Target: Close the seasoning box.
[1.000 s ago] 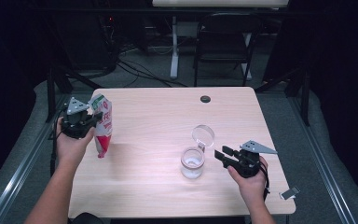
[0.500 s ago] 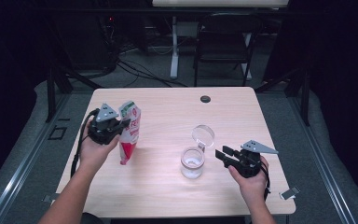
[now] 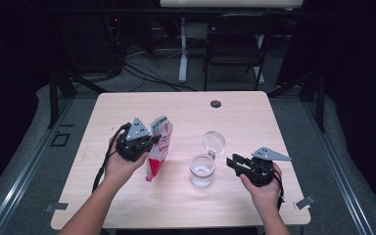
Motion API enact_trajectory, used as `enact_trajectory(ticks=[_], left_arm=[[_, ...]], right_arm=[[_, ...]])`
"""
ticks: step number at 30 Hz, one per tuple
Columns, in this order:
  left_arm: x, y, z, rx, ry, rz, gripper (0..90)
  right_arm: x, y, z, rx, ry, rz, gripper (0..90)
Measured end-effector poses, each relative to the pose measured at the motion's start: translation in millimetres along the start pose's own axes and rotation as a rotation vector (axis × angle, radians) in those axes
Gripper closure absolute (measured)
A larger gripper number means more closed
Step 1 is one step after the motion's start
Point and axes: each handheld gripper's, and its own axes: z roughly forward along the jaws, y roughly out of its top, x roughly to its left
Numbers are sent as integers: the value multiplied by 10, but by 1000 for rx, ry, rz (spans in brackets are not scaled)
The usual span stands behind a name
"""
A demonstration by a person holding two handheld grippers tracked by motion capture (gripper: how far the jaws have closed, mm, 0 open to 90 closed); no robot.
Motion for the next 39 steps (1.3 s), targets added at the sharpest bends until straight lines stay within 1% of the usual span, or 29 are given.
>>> enact_trajectory(ticks=[2,3,5,6,7,8,9,10,12,13,16,19,21,24,25,27,29,30,33,35,39], left_arm=[[-53,-12,20,5,-11,20,900],[-77,-30,32,7,-22,20,900],[-118,-72,48,11,-43,36,900],[-139,-89,42,4,-52,33,900],[-164,-101,31,2,-51,34,900],[-180,-117,21,0,-55,41,900],[-200,-142,10,1,-65,41,900],[-211,-157,4,0,-66,44,900],[-240,-199,-13,-6,-74,35,900],[-255,-218,-21,-7,-78,39,900],[-302,-280,-32,-20,-92,48,900],[-344,-366,-31,-38,-98,43,900],[-372,-432,-28,-48,-113,21,900],[-417,-511,-23,-44,-121,20,900],[-427,-533,-25,-46,-120,17,900],[-430,-569,-31,-45,-133,-2,900],[-441,-597,-30,-51,-133,-6,900],[-452,-612,-27,-52,-133,-7,900],[-482,-645,-12,-53,-133,-9,900],[-496,-661,-8,-46,-142,-14,900],[-517,-701,21,-41,-163,-33,900]], right_arm=[[6,3,-2,-6,1,1,653],[7,6,-4,-4,0,-3,655],[13,10,-13,-2,-4,-6,662],[14,13,-16,-3,-3,-9,667],[16,16,-17,-4,-1,-10,674],[14,23,-28,5,-3,-19,682],[21,26,-30,-1,-3,-17,687],[30,34,-34,-3,1,-21,694],[47,52,-50,1,-1,-29,725],[51,61,-54,1,7,-31,731],[76,94,-68,-8,12,-34,758],[83,115,-82,-7,23,-41,771],[84,121,-86,-9,28,-42,777],[85,135,-93,-10,35,-40,784],[87,143,-96,-9,39,-43,785],[98,154,-95,-13,45,-43,785],[113,171,-90,-4,57,-58,786],[122,172,-81,-10,60,-57,786],[139,200,-73,-6,78,-65,785],[161,236,-73,-4,95,-74,782],[238,321,-52,-2,134,-108,732]])
